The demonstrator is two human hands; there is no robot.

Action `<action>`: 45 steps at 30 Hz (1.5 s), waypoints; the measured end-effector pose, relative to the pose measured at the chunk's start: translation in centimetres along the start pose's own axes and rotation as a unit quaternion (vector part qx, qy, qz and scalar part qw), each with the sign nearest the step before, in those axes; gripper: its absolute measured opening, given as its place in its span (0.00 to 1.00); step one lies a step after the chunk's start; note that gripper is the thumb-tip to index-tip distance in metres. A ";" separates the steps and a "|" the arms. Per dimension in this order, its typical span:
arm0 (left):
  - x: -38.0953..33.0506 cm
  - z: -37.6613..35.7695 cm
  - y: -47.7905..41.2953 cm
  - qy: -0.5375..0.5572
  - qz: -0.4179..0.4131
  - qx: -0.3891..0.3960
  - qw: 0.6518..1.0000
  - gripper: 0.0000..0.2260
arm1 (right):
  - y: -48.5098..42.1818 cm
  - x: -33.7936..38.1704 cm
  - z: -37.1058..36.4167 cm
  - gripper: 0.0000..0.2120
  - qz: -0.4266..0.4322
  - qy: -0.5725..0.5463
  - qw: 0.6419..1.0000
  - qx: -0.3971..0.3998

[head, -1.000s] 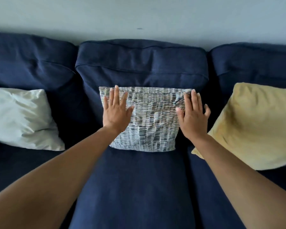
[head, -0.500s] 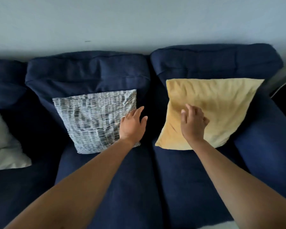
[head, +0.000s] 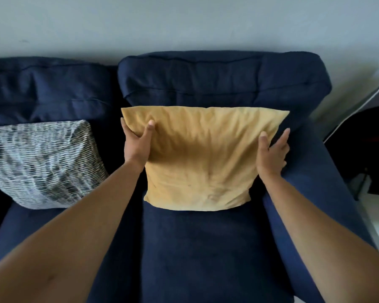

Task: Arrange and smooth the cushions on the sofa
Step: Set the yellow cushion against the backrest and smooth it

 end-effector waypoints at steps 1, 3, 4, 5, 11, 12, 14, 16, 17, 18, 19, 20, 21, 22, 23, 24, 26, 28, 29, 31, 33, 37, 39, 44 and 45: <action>0.1 -0.6 0.2 -0.006 -0.011 -0.016 1.000 0.39 | -1.1 0.2 -0.3 0.36 -0.009 0.001 0.999 0.041; 0.2 -1.3 1.1 -0.019 -0.033 -0.060 0.997 0.27 | -2.1 1.2 -1.3 0.36 0.007 -0.010 0.995 0.098; 0.1 -1.6 1.6 -0.017 -0.043 -0.086 0.995 0.21 | -2.3 1.9 -1.7 0.35 0.025 -0.023 0.994 0.104; -0.3 -1.6 2.1 -0.014 -0.054 -0.113 0.992 0.16 | -2.5 2.8 -2.1 0.34 0.044 -0.042 0.994 0.093; -0.5 -0.8 2.8 -0.011 -0.088 -0.220 0.972 0.08 | -3.2 3.7 -3.2 0.30 0.123 -0.103 0.986 0.037; 0.2 -0.9 2.8 -0.024 -0.069 -0.206 0.976 0.13 | -3.4 3.1 -3.4 0.31 0.118 -0.088 0.988 0.045; 1.3 -1.4 2.4 -0.051 -0.034 -0.175 0.983 0.23 | -3.7 2.3 -3.7 0.32 0.112 -0.066 0.990 0.054; 1.1 -1.5 1.7 -0.076 -0.024 -0.175 0.981 0.30 | -3.8 2.6 -3.8 0.32 0.121 -0.035 0.992 0.031; 0.7 -1.4 1.4 -0.099 -0.027 -0.186 0.977 0.34 | -3.7 3.0 -3.7 0.32 0.126 -0.005 0.992 -0.002; 0.1 -1.2 1.4 -0.134 -0.035 -0.206 0.969 0.38 | -3.4 3.4 -3.5 0.33 0.133 0.027 0.990 -0.041; -0.7 -1.0 1.8 -0.175 -0.055 -0.231 0.955 0.40 | -2.9 3.9 -3.1 0.34 0.148 0.048 0.985 -0.079; -1.6 -1.0 2.4 -0.212 -0.094 -0.252 0.939 0.40 | -2.2 4.5 -2.7 0.34 0.179 0.057 0.976 -0.112; -2.5 -1.4 3.3 -0.244 -0.154 -0.258 0.922 0.39 | -1.2 5.2 -2.5 0.33 0.226 0.058 0.963 -0.135; -3.2 -2.3 4.3 -0.279 -0.232 -0.243 0.900 0.36 | 0.1 5.9 -2.7 0.32 0.283 0.056 0.947 -0.143; -3.6 -3.9 5.5 -0.315 -0.312 -0.209 0.872 0.33 | 1.5 6.5 -3.3 0.30 0.344 0.058 0.928 -0.133; -3.4 -5.6 6.7 -0.343 -0.376 -0.163 0.845 0.31 | 3.1 6.9 -4.4 0.29 0.401 0.065 0.908 -0.108; -2.0 -8.5 8.4 -0.371 -0.425 -0.073 0.823 0.28 | 6.2 6.8 -7.0 0.26 0.491 0.117 0.862 -0.033; 0.2 -9.1 8.2 -0.390 -0.404 -0.024 0.827 0.27 | 7.1 5.7 -9.3 0.24 0.545 0.210 0.811 0.025; 1.3 -8.7 7.5 -0.406 -0.388 -0.015 0.827 0.28 | 6.4 5.3 -10.0 0.24 0.550 0.248 0.797 0.038; 2.8 -7.7 5.5 -0.449 -0.380 0.006 0.809 0.30 | 3.5 4.7 -10.2 0.25 0.521 0.286 0.804 0.033; 3.2 -7.3 3.4 -0.486 -0.398 0.038 0.778 0.31 | 0.5 4.3 -9.4 0.26 0.477 0.314 0.821 0.001; 2.3 -9.3 -0.3 -0.516 -0.415 0.078 0.745 0.31 | -4.0 4.1 -7.3 0.29 0.308 0.288 0.904 -0.067; 2.1 -9.8 -1.2 -0.522 -0.405 0.076 0.747 0.29 | -2.6 5.5 -7.4 0.29 0.312 0.225 0.916 -0.112; 2.5 -9.4 -1.5 -0.510 -0.395 0.069 0.761 0.27 | 7.2 5.9 -13.3 0.26 0.605 0.246 0.757 -0.036; 2.5 -9.2 -1.5 -0.505 -0.394 0.067 0.765 0.26 | 6.9 5.0 -14.1 0.26 0.615 0.280 0.736 -0.037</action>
Point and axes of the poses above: each hand's wrist, its own y-axis away from the middle knuckle, its own z-axis out of the back of the hand, x = y × z, the point moved 4 cm from there along -y, towards the middle knuckle, and after that the axes turned 12 degrees about -z, right-handed, at the moved point
